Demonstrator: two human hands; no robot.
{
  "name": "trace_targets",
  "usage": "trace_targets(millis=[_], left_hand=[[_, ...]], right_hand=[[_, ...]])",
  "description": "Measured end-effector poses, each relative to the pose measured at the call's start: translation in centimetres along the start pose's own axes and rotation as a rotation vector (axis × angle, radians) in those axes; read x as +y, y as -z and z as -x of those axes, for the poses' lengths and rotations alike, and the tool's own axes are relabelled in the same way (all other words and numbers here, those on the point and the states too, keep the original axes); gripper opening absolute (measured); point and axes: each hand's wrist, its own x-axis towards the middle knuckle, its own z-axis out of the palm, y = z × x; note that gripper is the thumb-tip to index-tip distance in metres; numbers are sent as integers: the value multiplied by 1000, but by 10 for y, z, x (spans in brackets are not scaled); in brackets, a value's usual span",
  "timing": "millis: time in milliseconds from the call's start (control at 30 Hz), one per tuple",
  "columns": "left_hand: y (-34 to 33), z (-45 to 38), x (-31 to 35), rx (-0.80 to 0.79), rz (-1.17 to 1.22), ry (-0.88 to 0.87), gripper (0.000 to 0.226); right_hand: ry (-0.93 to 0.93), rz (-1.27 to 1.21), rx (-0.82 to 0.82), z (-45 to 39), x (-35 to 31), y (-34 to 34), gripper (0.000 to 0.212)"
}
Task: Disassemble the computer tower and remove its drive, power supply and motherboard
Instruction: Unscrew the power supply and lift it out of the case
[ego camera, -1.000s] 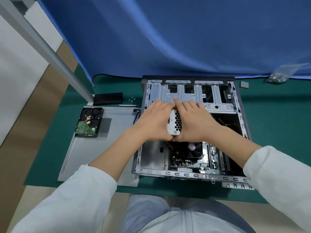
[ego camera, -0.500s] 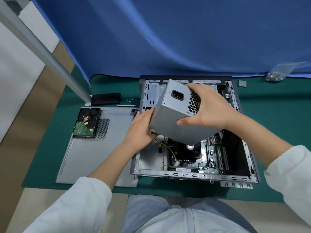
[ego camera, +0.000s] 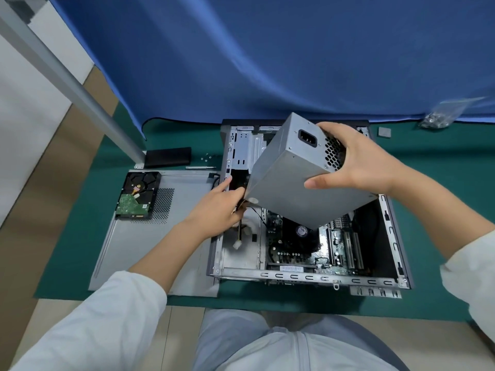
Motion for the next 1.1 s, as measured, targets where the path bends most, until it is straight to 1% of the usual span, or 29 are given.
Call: trace_targets(millis=[133, 200, 267, 300, 367, 467, 567, 633, 733, 800, 900, 1000, 1033, 1100], left_hand=[[6, 1, 8, -121, -39, -33, 10], [6, -1, 11, -154, -57, -42, 7], [6, -5, 16, -218, -100, -42, 9], [5, -8, 18, -254, -164, -53, 10], [0, -13, 22, -323, -373, -85, 11], [-5, -15, 29, -477, -663, -135, 19], [-5, -18, 32, -594, -784, -213, 20], [-4, -23, 33, -618, -831, -253, 24], [-1, -35, 39, -561, -949, -213, 33], [-2, -44, 43, -558, -892, -159, 40], [-11, -54, 48, -593, -736, -125, 47], [-21, -60, 48, -632, -548, -45, 53], [-23, -62, 47, -649, -505, -40, 54], [-25, -65, 42, -684, -521, -74, 46]], right_hand=[[-14, 141, -43, -1, 7, 0, 113], [-34, 183, -64, -1, 10, 1, 117], [-61, 231, -84, 0, 14, 0, 120], [-69, 265, -96, 1, 14, -3, 121], [-47, 364, -124, 3, 13, -12, 123], [21, 509, -195, 4, 16, -30, 126], [42, 555, -234, 5, 21, -41, 125], [79, 585, -233, 5, 25, -45, 123], [119, 636, -236, 4, 30, -44, 120], [121, 643, -239, 4, 31, -40, 119], [104, 609, -250, 7, 34, -35, 120], [85, 583, -262, 15, 38, -28, 120], [78, 582, -270, 17, 39, -27, 120], [60, 578, -289, 19, 41, -24, 120]])
